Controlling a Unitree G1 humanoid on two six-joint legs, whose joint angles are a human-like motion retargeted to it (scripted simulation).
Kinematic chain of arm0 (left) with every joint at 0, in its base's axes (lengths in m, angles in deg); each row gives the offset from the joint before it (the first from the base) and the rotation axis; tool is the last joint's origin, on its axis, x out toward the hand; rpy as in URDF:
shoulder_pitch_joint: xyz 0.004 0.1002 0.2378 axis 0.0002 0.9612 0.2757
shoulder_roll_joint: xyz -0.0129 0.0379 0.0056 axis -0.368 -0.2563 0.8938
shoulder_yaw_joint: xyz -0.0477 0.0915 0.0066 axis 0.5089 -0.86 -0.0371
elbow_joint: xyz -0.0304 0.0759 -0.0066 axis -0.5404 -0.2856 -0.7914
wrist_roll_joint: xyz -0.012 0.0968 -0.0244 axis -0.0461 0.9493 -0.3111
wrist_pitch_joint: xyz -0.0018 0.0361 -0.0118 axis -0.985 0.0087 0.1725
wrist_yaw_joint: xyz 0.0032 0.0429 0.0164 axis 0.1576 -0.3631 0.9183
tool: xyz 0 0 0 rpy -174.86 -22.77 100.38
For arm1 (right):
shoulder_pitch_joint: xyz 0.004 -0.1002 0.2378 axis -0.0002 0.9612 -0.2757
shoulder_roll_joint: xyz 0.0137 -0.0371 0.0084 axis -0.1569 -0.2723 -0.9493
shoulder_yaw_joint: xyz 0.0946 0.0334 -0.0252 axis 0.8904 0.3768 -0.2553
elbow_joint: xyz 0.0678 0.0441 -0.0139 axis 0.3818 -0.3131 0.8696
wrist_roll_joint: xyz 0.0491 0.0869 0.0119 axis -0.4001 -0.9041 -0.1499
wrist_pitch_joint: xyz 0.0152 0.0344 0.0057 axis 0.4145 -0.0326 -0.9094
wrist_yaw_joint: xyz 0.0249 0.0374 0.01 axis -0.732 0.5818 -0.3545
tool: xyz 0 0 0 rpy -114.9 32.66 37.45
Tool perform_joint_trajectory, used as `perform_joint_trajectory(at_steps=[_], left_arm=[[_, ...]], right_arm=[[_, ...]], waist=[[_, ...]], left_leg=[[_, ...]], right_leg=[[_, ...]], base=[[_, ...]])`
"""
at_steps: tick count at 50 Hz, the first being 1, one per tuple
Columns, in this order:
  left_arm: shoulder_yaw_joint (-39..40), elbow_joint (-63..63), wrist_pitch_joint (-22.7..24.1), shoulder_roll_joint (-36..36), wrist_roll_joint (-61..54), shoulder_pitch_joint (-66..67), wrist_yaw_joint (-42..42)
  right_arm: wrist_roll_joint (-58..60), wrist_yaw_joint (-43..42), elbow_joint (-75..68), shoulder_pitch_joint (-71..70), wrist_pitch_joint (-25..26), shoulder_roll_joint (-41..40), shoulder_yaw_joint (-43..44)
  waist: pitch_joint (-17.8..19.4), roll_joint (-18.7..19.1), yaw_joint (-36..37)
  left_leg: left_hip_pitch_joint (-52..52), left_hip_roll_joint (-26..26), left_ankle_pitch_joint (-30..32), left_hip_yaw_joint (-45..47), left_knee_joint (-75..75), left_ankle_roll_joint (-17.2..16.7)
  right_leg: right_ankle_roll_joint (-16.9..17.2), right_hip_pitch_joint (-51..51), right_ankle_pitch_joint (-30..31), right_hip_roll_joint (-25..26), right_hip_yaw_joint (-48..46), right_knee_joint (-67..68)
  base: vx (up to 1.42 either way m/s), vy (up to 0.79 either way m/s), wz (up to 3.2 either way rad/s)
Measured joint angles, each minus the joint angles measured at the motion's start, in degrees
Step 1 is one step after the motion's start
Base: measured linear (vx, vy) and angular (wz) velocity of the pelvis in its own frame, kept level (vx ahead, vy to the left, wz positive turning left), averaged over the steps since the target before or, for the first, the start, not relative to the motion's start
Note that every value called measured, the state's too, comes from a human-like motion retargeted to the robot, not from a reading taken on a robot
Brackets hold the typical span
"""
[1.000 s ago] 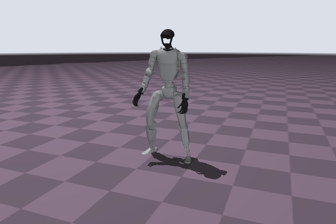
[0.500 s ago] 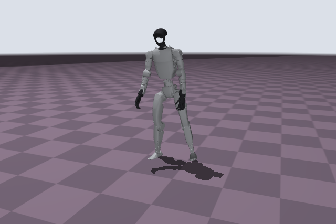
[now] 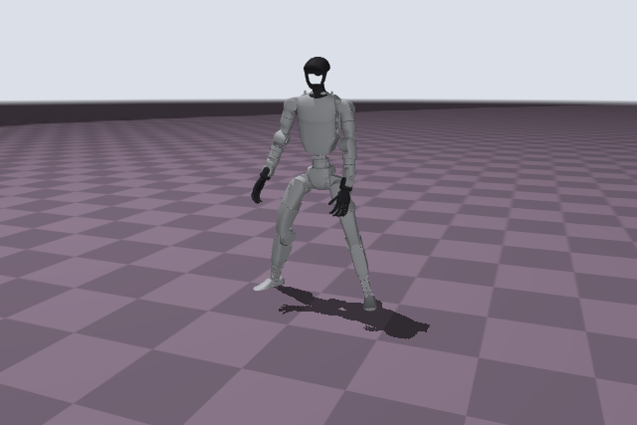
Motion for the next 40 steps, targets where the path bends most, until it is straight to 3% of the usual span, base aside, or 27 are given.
perform_joint_trajectory(at_steps=[5, 10, 13, 15, 18, 24, 28, 35, 40], left_arm=[[1.09, 0.91, -2.3, -2.79, -0.74, -0.45, 1.06], [4.38, 2.22, -2.66, -4.03, -3.58, 2.16, -0.27], [5.52, 1.73, -2.57, -3.7, -5.51, 3.66, 0.61], [5.79, 1.49, -2.97, -3.08, -5.89, 4.01, 1.69], [5.81, 2.07, -3.86, -1.39, -4.24, 3.6, 3.81], [6.09, 7.09, -5.49, 3.26, -3.36, 4.94, 4.25], [6.92, 8.41, -5.08, 3.49, -2.22, 6.53, -1.46], [6.01, 5.95, -1.18, 0.34, -3.66, 5.69, -5.25], [2.61, 7.11, 2.33, -1.15, -5.15, 4.14, -3.06]], right_arm=[[-6.21, -2.33, 2.42, -0.07, -1.29, -0.65, -1.58], [-5.45, -3.61, 3.36, -0.79, -3.0, -0.61, -3.76], [-5.84, -2.66, 3.58, -0.8, -3.47, -0.59, -3.91], [-6.32, -1.82, 3.71, -0.64, -3.11, -0.34, -3.65], [-6.31, 0.43, 3.06, -0.5, -1.95, 0.51, -3.37], [-3.75, 3.26, -0.28, -2.93, 0.62, 3.17, -6.49], [-4.08, -0.95, 0.27, -4.62, -0.06, 2.6, -6.41], [-10.35, -4.75, 6.01, -3.41, -3.99, -0.38, -5.58], [-10.12, -3.34, 7.45, -2.42, -5.72, -0.35, -7.84]], waist=[[1.0, 2.83, -1.3], [0.67, 3.69, -2.91], [-0.07, 3.69, -3.83], [-0.07, 3.68, -3.47], [0.64, 4.56, -1.11], [1.86, 4.75, 1.15], [1.13, 1.93, 0.85], [-0.34, -0.31, 0.03], [-0.41, 0.22, -0.99]], left_leg=[[-2.29, -0.35, -1.19, -0.03, 2.02, 2.4], [-1.77, -3.05, -1.82, 1.27, 0.82, 2.94], [-1.88, -6.02, -1.76, 1.21, 0.21, 3.63], [-1.97, -8.53, -1.96, 1.05, 0.19, 4.59], [-2.04, -11.65, -2.92, 0.6, 0.74, 6.43], [-0.87, -13.41, -8.3, 4.17, 6.02, 10.04], [0.39, -10.01, -11.2, 8.71, 11.74, 11.02], [-0.96, -3.13, -10.89, -3.45, 13.96, 8.67], [-2.19, 0.45, -10.17, -4.41, 9.8, 8.99]], right_leg=[[-4.23, -5.02, -10.66, 4.32, -3.63, 14.0], [-3.98, -10.22, -19.16, 14.11, 3.31, 23.89], [-4.66, -9.24, -17.64, 20.01, 7.79, 16.93], [-6.27, -7.06, -14.22, 21.2, 9.73, 9.53], [-7.13, -4.57, -10.72, 19.01, 10.48, 3.44], [-2.95, -2.35, -7.14, 12.53, 12.52, 0.23], [-1.48, -1.88, -6.76, 8.5, 14.18, -1.07], [0.15, -1.33, -6.23, 5.12, 14.8, -2.58], [1.16, -1.48, -5.85, 3.15, 13.4, -1.56]], base=[[-0.07, 0.39, -0.02], [-0.01, 0.25, -0.19], [0.01, 0.19, -0.03], [0.01, 0.19, -0.01], [0.0, 0.21, -0.05], [0.03, 0.2, -0.03], [0.06, 0.17, -0.28], [0.03, 0.28, -0.09], [-0.03, 0.45, 0.32]])
